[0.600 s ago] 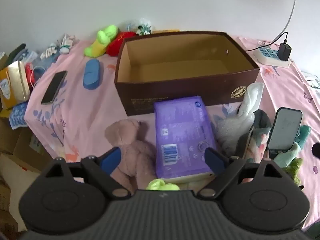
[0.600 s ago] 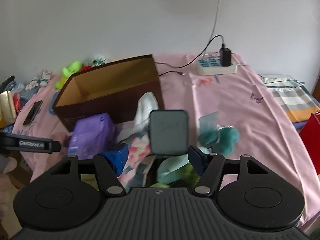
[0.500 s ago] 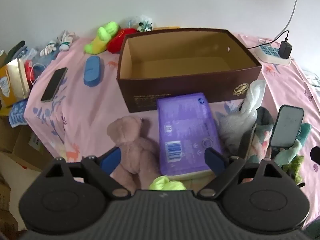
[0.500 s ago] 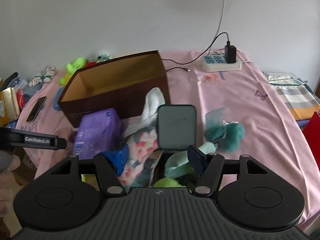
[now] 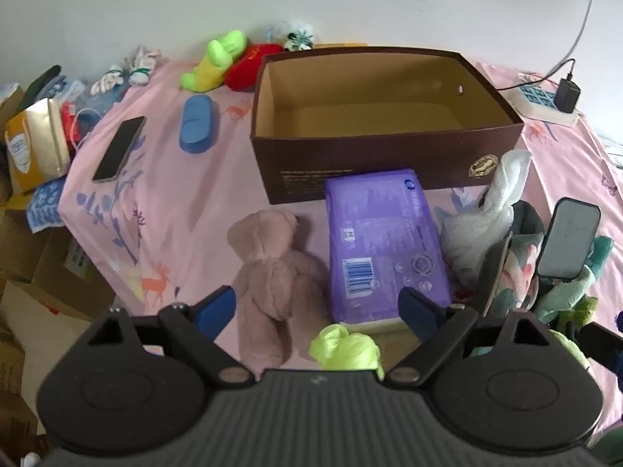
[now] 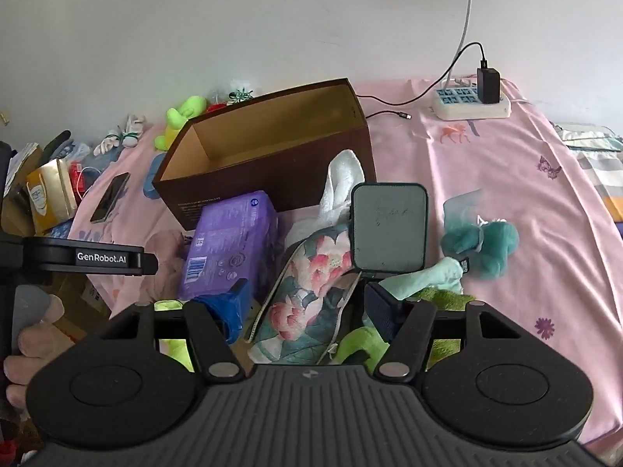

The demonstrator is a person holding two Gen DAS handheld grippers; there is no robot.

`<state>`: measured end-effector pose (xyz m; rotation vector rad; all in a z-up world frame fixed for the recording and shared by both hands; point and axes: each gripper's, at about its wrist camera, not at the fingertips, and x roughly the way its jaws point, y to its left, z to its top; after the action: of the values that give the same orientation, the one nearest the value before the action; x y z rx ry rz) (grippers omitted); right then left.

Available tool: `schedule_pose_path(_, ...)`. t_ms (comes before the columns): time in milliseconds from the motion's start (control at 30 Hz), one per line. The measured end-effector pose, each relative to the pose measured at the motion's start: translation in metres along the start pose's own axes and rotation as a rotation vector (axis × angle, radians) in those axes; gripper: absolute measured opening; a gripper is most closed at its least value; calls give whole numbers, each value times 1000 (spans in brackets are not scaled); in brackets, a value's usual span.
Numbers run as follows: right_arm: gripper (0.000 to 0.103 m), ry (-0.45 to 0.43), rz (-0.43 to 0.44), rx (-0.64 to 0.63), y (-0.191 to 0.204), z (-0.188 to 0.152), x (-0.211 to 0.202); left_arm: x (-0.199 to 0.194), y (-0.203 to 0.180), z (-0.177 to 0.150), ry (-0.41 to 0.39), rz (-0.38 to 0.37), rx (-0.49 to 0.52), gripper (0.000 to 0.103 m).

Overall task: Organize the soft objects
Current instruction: 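Reach the left tool toward the lime-green yarn plush while the right tool reaches the green plush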

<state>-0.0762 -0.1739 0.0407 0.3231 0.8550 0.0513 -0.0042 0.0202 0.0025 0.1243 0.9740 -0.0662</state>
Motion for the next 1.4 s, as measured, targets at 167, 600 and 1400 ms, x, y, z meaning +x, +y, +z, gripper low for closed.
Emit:
schedule_pose_path(167, 49, 16, 29, -28, -11, 4, -2, -7, -5, -2, -2, 27, -32, 91)
schedule_pose_path(600, 49, 103, 90, -63, -18, 3, 6, -14, -22, -15, 26, 82, -74, 91)
schedule_pose_path(1400, 48, 187, 45, -17, -35, -5, 6, 1, -26, -43, 162, 55, -38, 91)
